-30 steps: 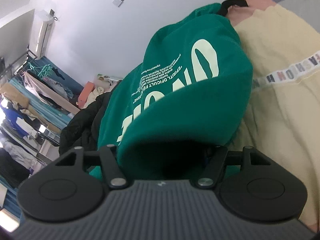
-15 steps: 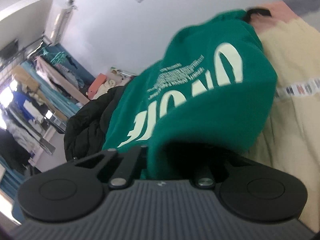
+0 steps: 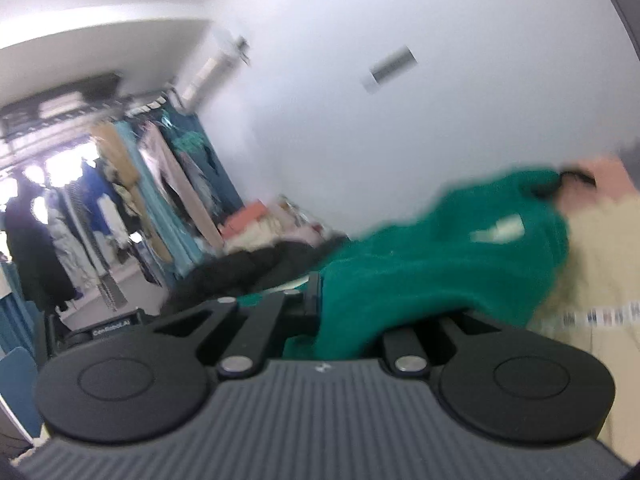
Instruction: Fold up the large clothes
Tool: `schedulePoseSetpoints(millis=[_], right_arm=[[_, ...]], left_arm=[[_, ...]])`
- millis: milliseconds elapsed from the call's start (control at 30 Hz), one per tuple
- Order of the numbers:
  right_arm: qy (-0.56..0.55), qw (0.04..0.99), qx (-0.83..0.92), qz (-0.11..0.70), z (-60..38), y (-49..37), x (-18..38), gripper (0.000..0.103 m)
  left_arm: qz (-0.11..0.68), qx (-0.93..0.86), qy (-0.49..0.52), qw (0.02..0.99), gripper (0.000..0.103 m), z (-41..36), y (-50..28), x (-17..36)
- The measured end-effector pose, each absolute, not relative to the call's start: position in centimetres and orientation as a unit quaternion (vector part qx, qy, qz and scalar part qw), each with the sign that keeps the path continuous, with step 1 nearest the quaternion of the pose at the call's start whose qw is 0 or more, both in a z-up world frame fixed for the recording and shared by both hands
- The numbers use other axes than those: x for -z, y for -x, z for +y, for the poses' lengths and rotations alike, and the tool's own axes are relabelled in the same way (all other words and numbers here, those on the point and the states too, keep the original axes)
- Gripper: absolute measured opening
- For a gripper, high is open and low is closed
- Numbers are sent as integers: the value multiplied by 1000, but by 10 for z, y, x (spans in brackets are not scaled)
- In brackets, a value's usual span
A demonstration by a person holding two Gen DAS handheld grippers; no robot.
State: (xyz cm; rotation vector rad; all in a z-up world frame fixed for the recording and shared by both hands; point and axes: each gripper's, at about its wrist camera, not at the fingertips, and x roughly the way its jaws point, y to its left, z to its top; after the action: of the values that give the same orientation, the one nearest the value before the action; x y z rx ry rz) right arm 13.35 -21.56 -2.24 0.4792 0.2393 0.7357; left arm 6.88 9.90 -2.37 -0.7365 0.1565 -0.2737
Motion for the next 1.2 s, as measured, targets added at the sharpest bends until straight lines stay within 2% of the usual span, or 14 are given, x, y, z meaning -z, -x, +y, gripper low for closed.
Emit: schedulePoseSetpoints(millis=[267,533,667,767,933,1200], right_arm=[[-184,906,-381,28,-221,-97,-86,9],[-147,901,-406,-49,-220,-86,-224,9],[-153,896,-410,-77,-220,-93,-291,9],[-156,903,-394,-76,-211,-110,-324,9],[-146,925,-348,-36,-185,-172,-329,9],[-136,947,-289,25,-167,-303,-229,9]], left_arm=[[27,149,331,931,27,104,-33,-76],[-32,163,261,951,27,101,-17,-225],[-51,169,234,956,28,99,-24,-293],[-38,159,236,958,28,99,-47,-325],[8,124,217,968,28,97,-125,-314],[72,83,175,978,28,98,-268,-203]])
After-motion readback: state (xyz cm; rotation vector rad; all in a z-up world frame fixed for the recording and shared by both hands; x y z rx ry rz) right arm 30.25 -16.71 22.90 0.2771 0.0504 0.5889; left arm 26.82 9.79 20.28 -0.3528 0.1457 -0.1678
